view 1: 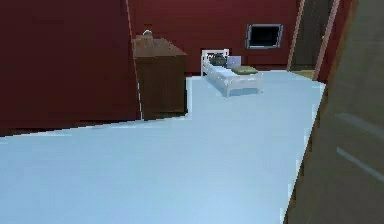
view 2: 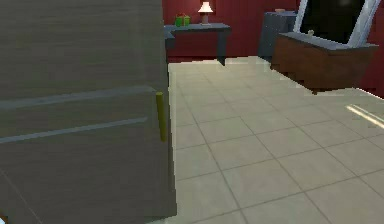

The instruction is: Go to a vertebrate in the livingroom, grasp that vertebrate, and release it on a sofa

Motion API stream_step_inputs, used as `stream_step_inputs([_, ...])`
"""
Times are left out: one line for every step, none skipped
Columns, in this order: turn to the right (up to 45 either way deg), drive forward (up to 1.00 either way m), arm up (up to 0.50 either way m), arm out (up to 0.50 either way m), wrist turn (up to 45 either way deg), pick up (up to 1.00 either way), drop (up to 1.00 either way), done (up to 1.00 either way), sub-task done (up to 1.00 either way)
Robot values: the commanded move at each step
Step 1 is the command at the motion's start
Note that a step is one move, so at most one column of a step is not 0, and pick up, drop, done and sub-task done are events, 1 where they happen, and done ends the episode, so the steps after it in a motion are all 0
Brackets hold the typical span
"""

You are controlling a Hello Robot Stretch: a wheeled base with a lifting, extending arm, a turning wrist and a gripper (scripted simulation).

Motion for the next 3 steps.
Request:
stream_step_inputs([9.0,0.00,0.00,0.00,0.0,0.00,0.00,0.00,0.00])
stream_step_inputs([0.0,1.00,0.00,0.00,0.0,0.00,0.00,0.00,0.00])
stream_step_inputs([9.0,0.00,0.00,0.00,0.0,0.00,0.00,0.00,0.00])
